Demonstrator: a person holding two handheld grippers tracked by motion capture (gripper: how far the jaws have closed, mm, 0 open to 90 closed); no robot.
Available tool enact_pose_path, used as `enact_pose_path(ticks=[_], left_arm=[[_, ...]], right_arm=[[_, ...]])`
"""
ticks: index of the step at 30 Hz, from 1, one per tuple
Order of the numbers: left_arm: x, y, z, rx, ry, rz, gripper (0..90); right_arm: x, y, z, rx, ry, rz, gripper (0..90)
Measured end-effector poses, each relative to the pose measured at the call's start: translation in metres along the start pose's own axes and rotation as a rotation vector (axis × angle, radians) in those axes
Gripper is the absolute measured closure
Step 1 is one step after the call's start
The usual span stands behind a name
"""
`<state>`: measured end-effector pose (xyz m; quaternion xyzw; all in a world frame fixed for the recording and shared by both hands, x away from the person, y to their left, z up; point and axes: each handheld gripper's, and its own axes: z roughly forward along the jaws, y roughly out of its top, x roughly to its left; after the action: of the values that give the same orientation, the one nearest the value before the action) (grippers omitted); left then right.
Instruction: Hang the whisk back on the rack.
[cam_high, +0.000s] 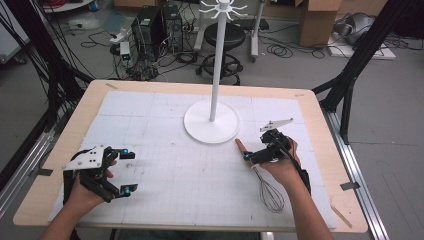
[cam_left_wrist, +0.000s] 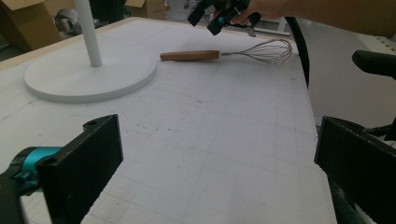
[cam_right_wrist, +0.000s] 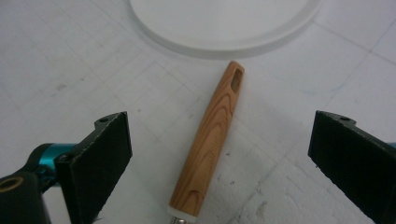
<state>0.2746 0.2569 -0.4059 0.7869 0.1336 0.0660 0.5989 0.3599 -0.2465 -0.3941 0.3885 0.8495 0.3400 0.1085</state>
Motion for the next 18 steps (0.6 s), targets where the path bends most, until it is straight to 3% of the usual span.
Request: enact_pose_path(ticks=[6, 10, 12, 18], left_arm=[[0.001, 0.0, 0.001, 0.006, 0.0, 0.002, 1.7], [0.001, 0.0, 0.002, 0.005, 0.002, 0.0, 1.7], [0.001, 0.0, 0.003, 0.008, 0.002, 0.003, 1.7], [0.001, 0.0, 0.003, 0.008, 0.002, 0.006, 1.7]], right_arm=[[-0.003, -0.002, 0.009, 0.085, -0.018, 0.024, 5.1], [-0.003, -0.002, 0.013, 0.103, -0.019, 0.011, 6.8], [-0.002, -0.002, 0.017, 0.138, -0.016, 0.014, 15.9], [-0.001, -0.004, 0.024, 0.202, -0.028, 0.006, 19.2]])
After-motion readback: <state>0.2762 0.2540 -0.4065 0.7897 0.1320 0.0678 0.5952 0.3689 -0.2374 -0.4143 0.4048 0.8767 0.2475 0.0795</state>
